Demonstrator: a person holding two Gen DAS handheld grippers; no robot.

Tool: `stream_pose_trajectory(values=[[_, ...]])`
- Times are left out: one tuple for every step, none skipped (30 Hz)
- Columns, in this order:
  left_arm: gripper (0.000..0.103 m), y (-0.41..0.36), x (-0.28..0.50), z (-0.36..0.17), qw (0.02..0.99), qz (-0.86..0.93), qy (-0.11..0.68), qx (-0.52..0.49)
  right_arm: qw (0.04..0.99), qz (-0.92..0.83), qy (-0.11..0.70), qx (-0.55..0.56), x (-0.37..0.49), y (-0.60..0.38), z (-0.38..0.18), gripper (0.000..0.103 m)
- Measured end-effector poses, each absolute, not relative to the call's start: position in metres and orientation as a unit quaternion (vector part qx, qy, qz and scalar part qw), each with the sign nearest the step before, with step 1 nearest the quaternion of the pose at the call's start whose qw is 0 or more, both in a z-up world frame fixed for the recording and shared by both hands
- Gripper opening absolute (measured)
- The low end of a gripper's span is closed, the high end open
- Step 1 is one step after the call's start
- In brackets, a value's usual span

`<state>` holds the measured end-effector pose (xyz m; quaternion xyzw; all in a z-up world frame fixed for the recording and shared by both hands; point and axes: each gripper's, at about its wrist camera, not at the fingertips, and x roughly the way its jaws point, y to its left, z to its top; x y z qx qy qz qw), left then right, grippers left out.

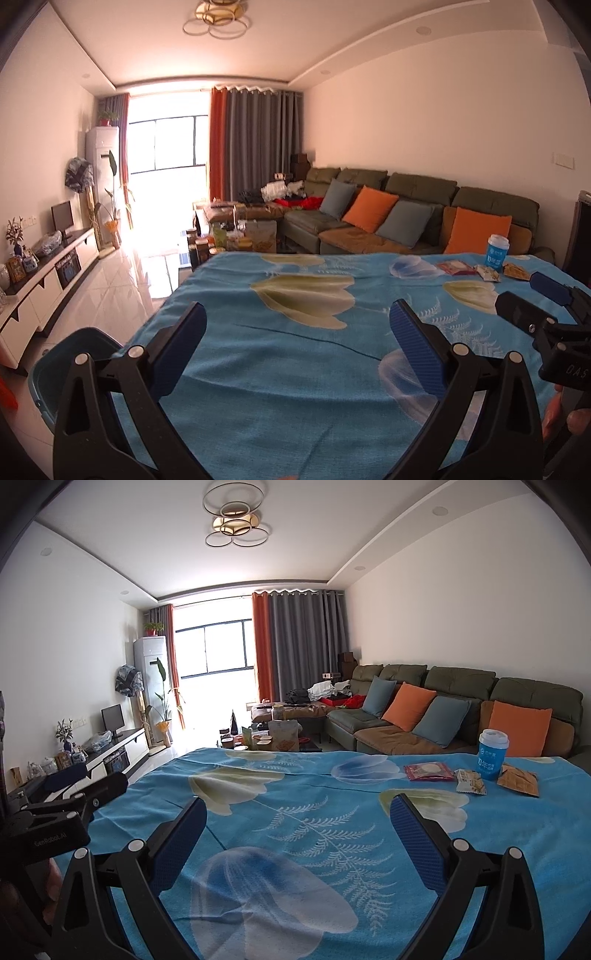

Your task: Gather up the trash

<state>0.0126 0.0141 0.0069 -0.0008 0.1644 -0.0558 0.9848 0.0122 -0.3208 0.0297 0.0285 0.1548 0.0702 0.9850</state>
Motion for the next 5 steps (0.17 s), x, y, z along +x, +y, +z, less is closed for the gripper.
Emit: stream_pose_trajectory(values=[[0.097,0.013,0.017,0.006,0.984,-0.056,0.172,0.000,0.984,0.069,0.159,0.030,0.014,-0.322,0.029,0.096],[0.097,0.010,0.024,0.004,0.981,-0.054,0.186,0.003,0.984,0.068,0.162,0.030,0.015,-0.323,0.030,0.096],[0.097,0.009,0.031,0.002,0.978,-0.057,0.200,0.003,0.983,0.066,0.166,0.030,0.016,-0.324,0.030,0.096],[0.097,0.007,0.038,0.001,0.975,-0.064,0.213,0.000,0.983,0.065,0.169,0.032,0.017,-0.326,0.029,0.096],[0.097,0.005,0.047,-0.002,0.970,-0.066,0.234,0.001,0.982,0.062,0.174,0.034,0.019,-0.328,0.029,0.096]])
